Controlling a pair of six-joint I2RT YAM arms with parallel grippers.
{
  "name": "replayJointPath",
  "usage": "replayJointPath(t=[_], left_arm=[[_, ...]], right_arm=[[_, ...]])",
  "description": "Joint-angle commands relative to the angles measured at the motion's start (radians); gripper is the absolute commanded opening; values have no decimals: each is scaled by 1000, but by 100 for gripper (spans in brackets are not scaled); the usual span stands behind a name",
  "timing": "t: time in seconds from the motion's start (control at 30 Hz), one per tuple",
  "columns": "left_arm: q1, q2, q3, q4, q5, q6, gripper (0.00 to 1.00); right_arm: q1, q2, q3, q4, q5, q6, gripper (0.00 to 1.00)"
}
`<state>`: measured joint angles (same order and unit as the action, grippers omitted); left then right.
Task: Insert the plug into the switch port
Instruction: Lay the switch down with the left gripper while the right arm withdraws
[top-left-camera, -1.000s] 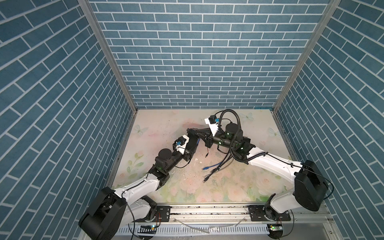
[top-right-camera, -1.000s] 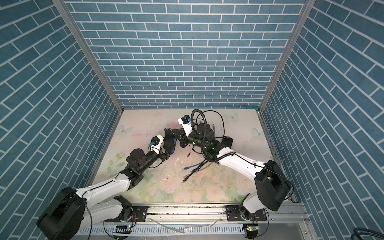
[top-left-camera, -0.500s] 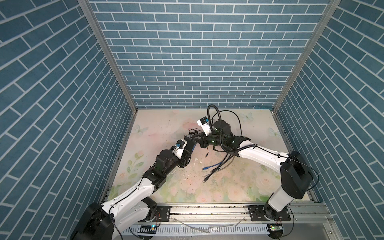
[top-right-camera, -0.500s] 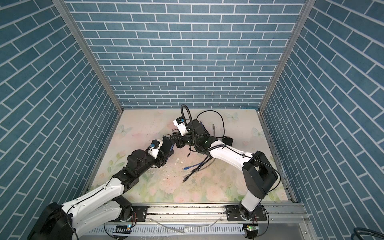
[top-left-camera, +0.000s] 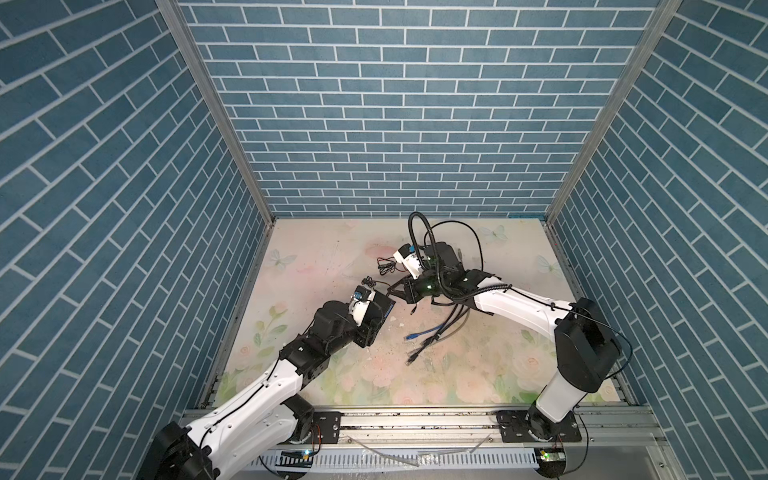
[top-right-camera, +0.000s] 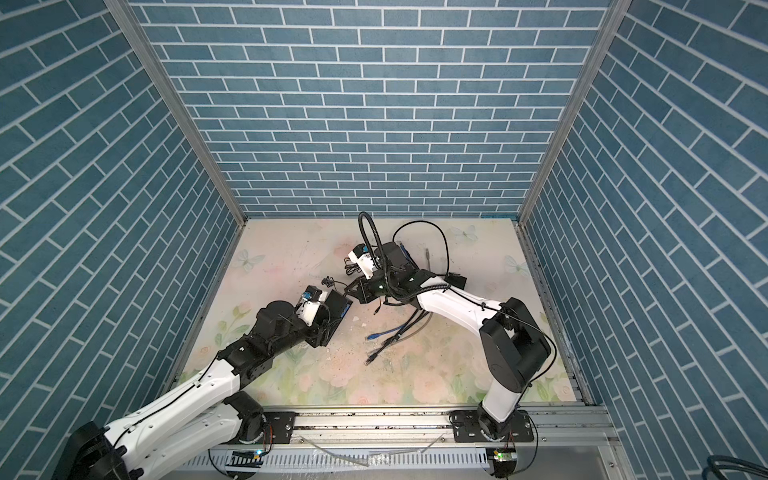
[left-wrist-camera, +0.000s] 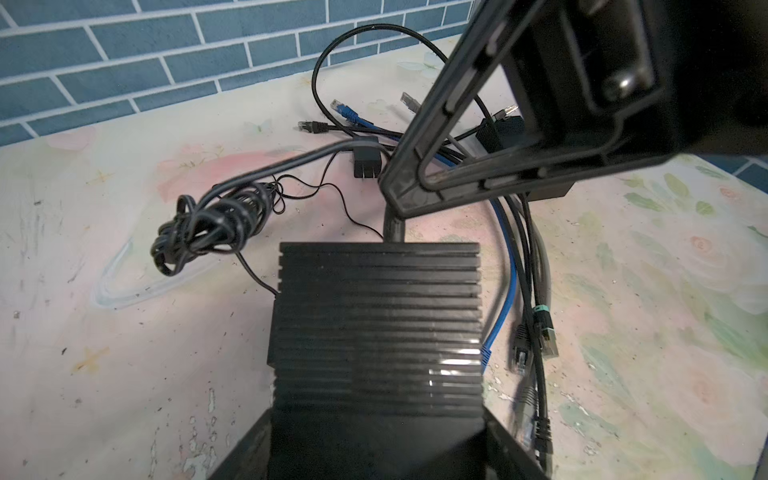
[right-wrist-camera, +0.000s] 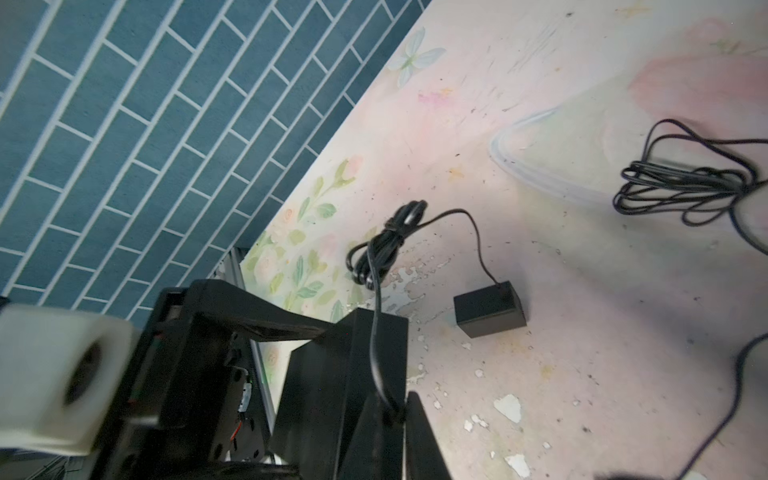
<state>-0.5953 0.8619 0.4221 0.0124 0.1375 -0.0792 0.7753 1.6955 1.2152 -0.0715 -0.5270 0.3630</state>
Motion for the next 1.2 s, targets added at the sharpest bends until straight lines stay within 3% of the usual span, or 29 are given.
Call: replayJointPath(t=[0.0,0.13,0.27,0.7,0.97,1.07,1.17], left_arm=[[2,-16,38,-8,-35,-69,15],[1,62,69,-71,-50,-92,17],[0,165,95,-94,-52,-113,17],[-23,394,169,-175,-77,-143,21],[-24,581,251,-202,-153,-125,25],[-22,634,272,-201,-180,-106,37],[-11,669,272,-190,-202,-93,47]], right_arm=[[-83,-21,-7,-82,120,-47,27],[-133,-50,18,-77,131,-59,47],[-168,-65,32,-89,171,-82,55],[-218,-95,18,-96,287,-157,56],[-228,-183,-169,219,329,-310,56],[-229,-201,-179,213,394,-336,59],[-229,-199,-173,157,378,-439,63]])
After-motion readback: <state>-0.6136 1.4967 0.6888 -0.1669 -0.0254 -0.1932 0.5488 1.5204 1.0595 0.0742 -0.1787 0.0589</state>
